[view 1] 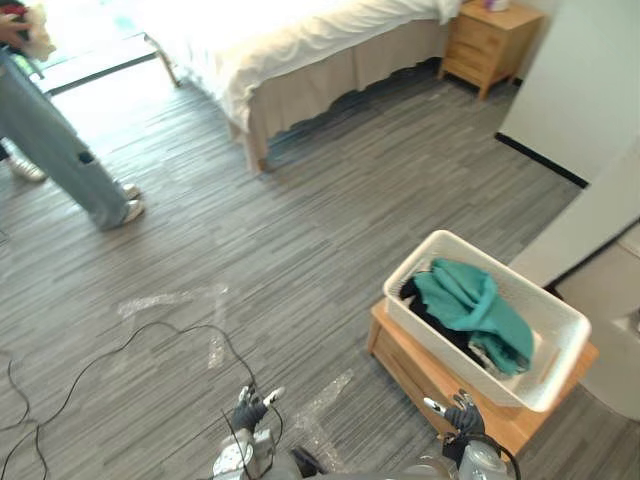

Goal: Tidy the bed and pick cloth on bed and put in laundry

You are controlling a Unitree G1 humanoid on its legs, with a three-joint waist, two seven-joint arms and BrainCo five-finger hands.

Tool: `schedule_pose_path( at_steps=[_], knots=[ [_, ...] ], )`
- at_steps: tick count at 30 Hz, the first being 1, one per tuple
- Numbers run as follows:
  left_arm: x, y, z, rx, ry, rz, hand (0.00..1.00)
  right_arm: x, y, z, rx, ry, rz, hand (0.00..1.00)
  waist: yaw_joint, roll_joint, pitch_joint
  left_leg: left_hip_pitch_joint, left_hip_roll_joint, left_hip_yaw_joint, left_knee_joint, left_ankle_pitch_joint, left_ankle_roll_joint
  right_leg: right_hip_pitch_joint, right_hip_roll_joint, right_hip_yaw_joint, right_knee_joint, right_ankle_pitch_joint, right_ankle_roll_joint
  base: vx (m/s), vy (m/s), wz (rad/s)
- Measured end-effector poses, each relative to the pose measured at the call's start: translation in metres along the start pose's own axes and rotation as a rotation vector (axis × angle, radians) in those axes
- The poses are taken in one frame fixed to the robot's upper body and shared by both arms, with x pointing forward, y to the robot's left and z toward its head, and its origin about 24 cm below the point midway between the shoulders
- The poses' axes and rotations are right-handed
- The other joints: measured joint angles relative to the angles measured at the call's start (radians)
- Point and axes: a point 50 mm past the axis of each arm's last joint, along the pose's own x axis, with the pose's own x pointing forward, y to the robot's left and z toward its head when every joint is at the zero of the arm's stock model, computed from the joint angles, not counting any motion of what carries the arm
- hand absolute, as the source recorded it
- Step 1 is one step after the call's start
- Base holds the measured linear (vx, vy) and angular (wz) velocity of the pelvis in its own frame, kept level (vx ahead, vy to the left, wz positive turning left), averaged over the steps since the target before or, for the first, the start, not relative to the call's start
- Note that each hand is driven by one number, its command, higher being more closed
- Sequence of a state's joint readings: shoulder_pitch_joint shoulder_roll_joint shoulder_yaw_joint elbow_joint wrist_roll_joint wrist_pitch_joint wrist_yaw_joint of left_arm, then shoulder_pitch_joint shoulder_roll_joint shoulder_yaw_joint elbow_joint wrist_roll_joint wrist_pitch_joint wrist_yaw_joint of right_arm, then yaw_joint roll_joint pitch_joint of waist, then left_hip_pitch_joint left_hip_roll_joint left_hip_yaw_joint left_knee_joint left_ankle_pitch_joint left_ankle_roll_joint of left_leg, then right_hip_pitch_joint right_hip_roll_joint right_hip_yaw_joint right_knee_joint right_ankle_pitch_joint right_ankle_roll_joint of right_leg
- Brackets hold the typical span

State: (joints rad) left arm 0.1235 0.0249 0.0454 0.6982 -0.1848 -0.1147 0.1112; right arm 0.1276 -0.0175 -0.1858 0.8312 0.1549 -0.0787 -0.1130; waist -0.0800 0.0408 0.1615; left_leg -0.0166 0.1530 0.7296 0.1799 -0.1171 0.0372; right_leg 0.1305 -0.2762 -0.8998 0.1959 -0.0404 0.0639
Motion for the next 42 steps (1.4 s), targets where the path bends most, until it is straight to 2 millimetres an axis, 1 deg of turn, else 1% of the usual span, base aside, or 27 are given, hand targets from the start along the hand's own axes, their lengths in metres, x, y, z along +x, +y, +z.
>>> schedule_pose_path(
  at_steps=[1, 2, 3, 4, 5, 6, 7, 8, 9, 10, 11, 12, 13, 14, 15, 16, 18, 19, 20, 24, 27, 28, 38, 39, 40, 41, 42],
  knots=[
    [0.001, -0.001, 0.001, 0.003, -0.002, -0.005, 0.00, -0.001, -0.002, -0.002, 0.001, 0.004, -0.004, 0.00, -0.005, 0.003, -0.001, -0.003, -0.011, -0.019, -0.016, 0.005, 0.001, 0.009, -0.009, -0.024, 0.010, 0.003, 0.000, -0.02, 0.044, 0.99],
    [0.001, -0.005, 0.001, 0.007, -0.002, -0.019, 0.00, -0.001, -0.003, -0.002, 0.002, 0.005, -0.007, 0.00, -0.004, 0.011, -0.001, 0.000, -0.031, -0.040, -0.045, 0.020, 0.004, -0.002, -0.042, -0.027, 0.078, 0.009, 0.003, -0.01, 0.080, 0.75],
    [-0.001, -0.009, -0.003, 0.022, 0.013, -0.035, 0.00, -0.003, -0.005, -0.003, 0.002, 0.001, -0.008, 0.00, -0.003, 0.014, -0.002, 0.020, -0.051, -0.055, -0.084, 0.033, 0.003, -0.021, -0.095, -0.013, 0.196, 0.010, 0.000, -0.01, 0.108, 0.57],
    [-0.001, -0.011, -0.005, 0.032, 0.020, -0.045, 0.00, -0.004, -0.006, -0.002, 0.002, -0.004, -0.010, 0.00, 0.000, 0.014, -0.002, 0.035, -0.063, -0.070, -0.107, 0.040, 0.006, -0.043, -0.124, 0.021, 0.268, 0.018, -0.015, 0.00, 0.127, 0.49],
    [-0.002, -0.013, -0.008, 0.047, 0.030, -0.055, 0.00, -0.005, -0.010, 0.000, -0.001, -0.023, -0.012, 0.00, -0.002, 0.019, -0.003, 0.051, -0.071, -0.102, -0.132, 0.049, 0.011, -0.118, -0.149, 0.137, 0.397, 0.013, -0.054, 0.04, 0.096, 0.55],
    [-0.003, -0.014, -0.010, 0.064, 0.033, -0.062, 0.00, -0.006, -0.009, 0.000, 0.000, -0.026, -0.008, 0.00, -0.012, 0.027, -0.001, 0.051, -0.066, -0.136, -0.149, 0.062, 0.013, -0.175, -0.104, 0.284, 0.402, -0.052, -0.031, 0.06, 0.058, 0.71],
    [-0.003, -0.012, -0.010, 0.072, 0.037, -0.058, 0.00, -0.006, -0.007, 0.000, 0.008, -0.027, -0.005, 0.00, -0.018, 0.021, -0.002, 0.051, -0.065, -0.157, -0.159, 0.073, 0.013, -0.195, -0.072, 0.354, 0.386, -0.080, -0.022, 0.07, 0.002, 0.97],
    [-0.001, -0.009, -0.011, 0.087, 0.049, -0.052, 0.00, -0.008, -0.005, -0.001, 0.022, -0.032, -0.002, 0.00, -0.020, 0.013, -0.004, 0.053, -0.068, -0.200, -0.181, 0.092, 0.012, -0.229, -0.004, 0.492, 0.356, -0.123, -0.005, 0.06, -0.073, 1.24],
    [0.002, -0.009, -0.008, 0.105, 0.041, -0.056, 0.00, -0.010, -0.004, -0.001, 0.030, -0.039, 0.003, 0.00, -0.027, 0.005, -0.002, 0.054, -0.072, -0.258, -0.191, 0.106, 0.012, -0.246, 0.052, 0.581, 0.339, -0.149, 0.008, 0.06, -0.116, 1.71],
    [0.003, -0.011, -0.008, 0.117, 0.043, -0.064, 0.00, -0.011, -0.003, -0.001, 0.034, -0.049, 0.007, 0.00, -0.040, 0.003, -0.001, 0.058, -0.076, -0.313, -0.202, 0.126, 0.011, -0.248, 0.093, 0.632, 0.326, -0.164, 0.016, 0.05, -0.131, 1.59],
    [0.002, -0.011, -0.009, 0.131, 0.046, -0.067, 0.00, -0.012, -0.001, 0.000, 0.029, -0.053, 0.014, 0.00, -0.045, 0.000, -0.001, 0.061, -0.082, -0.345, -0.206, 0.134, 0.008, -0.247, 0.110, 0.650, 0.320, -0.164, 0.017, 0.03, -0.135, 1.52],
    [0.002, -0.011, -0.012, 0.158, 0.056, -0.076, 0.00, -0.013, 0.002, -0.001, 0.019, -0.059, 0.029, 0.00, -0.046, -0.018, -0.001, 0.072, -0.103, -0.379, -0.213, 0.146, 0.000, -0.239, 0.140, 0.705, 0.283, -0.161, 0.012, -0.01, -0.161, 1.22],
    [0.000, -0.008, -0.015, 0.190, 0.063, -0.080, 0.00, -0.016, 0.008, -0.006, 0.015, -0.050, 0.056, 0.00, -0.042, -0.062, -0.002, 0.081, -0.146, -0.402, -0.227, 0.155, -0.013, -0.225, 0.148, 0.758, 0.215, -0.102, -0.011, -0.05, -0.187, 1.03],
    [0.000, -0.006, -0.017, 0.201, 0.074, -0.075, 0.00, -0.016, 0.010, -0.007, 0.011, -0.046, 0.068, 0.00, -0.039, -0.080, -0.007, 0.095, -0.161, -0.409, -0.251, 0.151, -0.022, -0.203, 0.131, 0.762, 0.202, -0.141, -0.016, -0.05, -0.153, 0.56],
    [-0.002, -0.006, -0.021, 0.203, 0.089, -0.077, 0.00, -0.016, 0.012, -0.008, 0.014, -0.040, 0.075, 0.00, -0.037, -0.077, -0.009, 0.105, -0.162, -0.396, -0.273, 0.153, -0.026, -0.182, 0.131, 0.768, 0.163, -0.159, -0.016, 0.00, -0.132, 0.36],
    [-0.004, -0.015, -0.026, 0.204, 0.105, -0.100, 0.00, -0.015, 0.012, -0.003, 0.024, -0.061, 0.075, 0.00, -0.045, -0.043, -0.001, 0.104, -0.132, -0.337, -0.283, 0.166, -0.040, -0.165, 0.147, 0.734, 0.078, -0.142, -0.017, 0.04, -0.106, 0.26],
    [-0.005, -0.024, -0.027, 0.192, 0.106, -0.120, 0.00, -0.011, 0.004, 0.001, 0.011, -0.064, 0.061, 0.00, -0.044, -0.007, 0.000, 0.103, -0.096, -0.288, -0.283, 0.181, -0.064, -0.143, 0.179, 0.735, 0.024, -0.106, -0.027, 0.06, -0.110, 0.02],
    [-0.005, -0.022, -0.027, 0.192, 0.105, -0.114, 0.00, -0.009, 0.005, -0.001, 0.007, -0.046, 0.062, 0.00, -0.041, -0.011, 0.000, 0.118, -0.081, -0.277, -0.283, 0.184, -0.068, -0.117, 0.197, 0.741, -0.009, -0.088, -0.034, 0.04, -0.107, -0.20],
    [-0.005, -0.022, -0.027, 0.192, 0.105, -0.114, 0.00, -0.009, 0.005, -0.001, 0.007, -0.046, 0.062, 0.00, -0.041, -0.011, 0.000, 0.118, -0.081, -0.277, -0.283, 0.184, -0.068, -0.117, 0.197, 0.741, -0.009, -0.088, -0.034, 0.00, -0.086, -0.28],
    [-0.003, -0.021, -0.024, 0.186, 0.096, -0.112, 0.00, -0.010, 0.014, -0.005, 0.015, -0.033, 0.082, 0.00, -0.041, -0.032, -0.004, 0.144, -0.065, -0.257, -0.283, 0.188, -0.064, -0.074, 0.221, 0.761, -0.081, -0.052, -0.039, 0.00, -0.041, -0.17],
    [-0.003, -0.021, -0.024, 0.186, 0.096, -0.112, 0.00, -0.011, 0.014, -0.005, 0.016, -0.031, 0.083, 0.00, -0.043, -0.034, -0.004, 0.144, -0.070, -0.249, -0.283, 0.188, -0.064, -0.050, 0.219, 0.762, -0.124, -0.028, -0.032, 0.01, -0.001, -0.04],
    [-0.007, -0.017, -0.031, 0.187, 0.117, -0.109, 0.00, -0.009, 0.012, -0.011, 0.015, 0.003, 0.072, 0.00, -0.043, -0.022, -0.039, 0.148, -0.087, -0.266, -0.284, 0.187, -0.064, -0.013, 0.206, 0.733, -0.193, 0.000, -0.019, 0.00, 0.000, 0.00],
    [-0.010, -0.012, -0.036, 0.176, 0.130, -0.091, 0.00, -0.008, 0.008, -0.009, -0.007, -0.003, 0.070, 0.00, -0.039, -0.017, -0.041, 0.140, -0.082, -0.260, -0.284, 0.183, -0.070, -0.020, 0.209, 0.733, -0.185, 0.000, -0.021, 0.00, 0.000, 0.00],
    [-0.010, -0.010, -0.036, 0.161, 0.132, -0.078, 0.00, -0.008, 0.006, -0.009, -0.020, -0.005, 0.072, 0.00, -0.027, -0.011, -0.042, 0.123, -0.080, -0.257, -0.273, 0.178, -0.075, -0.035, 0.205, 0.733, -0.159, -0.015, -0.023, 0.00, 0.000, 0.00],
    [-0.011, -0.008, -0.037, 0.151, 0.134, -0.069, 0.00, -0.008, 0.005, -0.009, -0.023, -0.006, 0.075, 0.00, -0.019, -0.013, -0.042, 0.105, -0.076, -0.258, -0.245, 0.164, -0.079, -0.047, 0.199, 0.732, -0.142, -0.024, -0.026, 0.01, 0.002, 0.26],
    [-0.010, -0.007, -0.028, 0.112, 0.092, -0.054, 0.00, -0.008, 0.000, -0.008, -0.032, -0.013, 0.082, 0.00, -0.013, -0.014, -0.027, 0.039, -0.046, -0.257, -0.098, 0.089, -0.091, -0.057, 0.190, 0.712, -0.100, -0.065, -0.026, 0.01, -0.005, 0.35],
    [-0.010, -0.007, -0.025, 0.091, 0.077, -0.048, 0.00, -0.008, -0.002, -0.005, -0.041, -0.024, 0.084, 0.00, -0.009, -0.011, -0.013, 0.024, -0.031, -0.247, -0.037, 0.066, -0.096, -0.053, 0.187, 0.708, -0.082, -0.079, -0.029, 0.00, -0.005, 0.52]
  ],
)
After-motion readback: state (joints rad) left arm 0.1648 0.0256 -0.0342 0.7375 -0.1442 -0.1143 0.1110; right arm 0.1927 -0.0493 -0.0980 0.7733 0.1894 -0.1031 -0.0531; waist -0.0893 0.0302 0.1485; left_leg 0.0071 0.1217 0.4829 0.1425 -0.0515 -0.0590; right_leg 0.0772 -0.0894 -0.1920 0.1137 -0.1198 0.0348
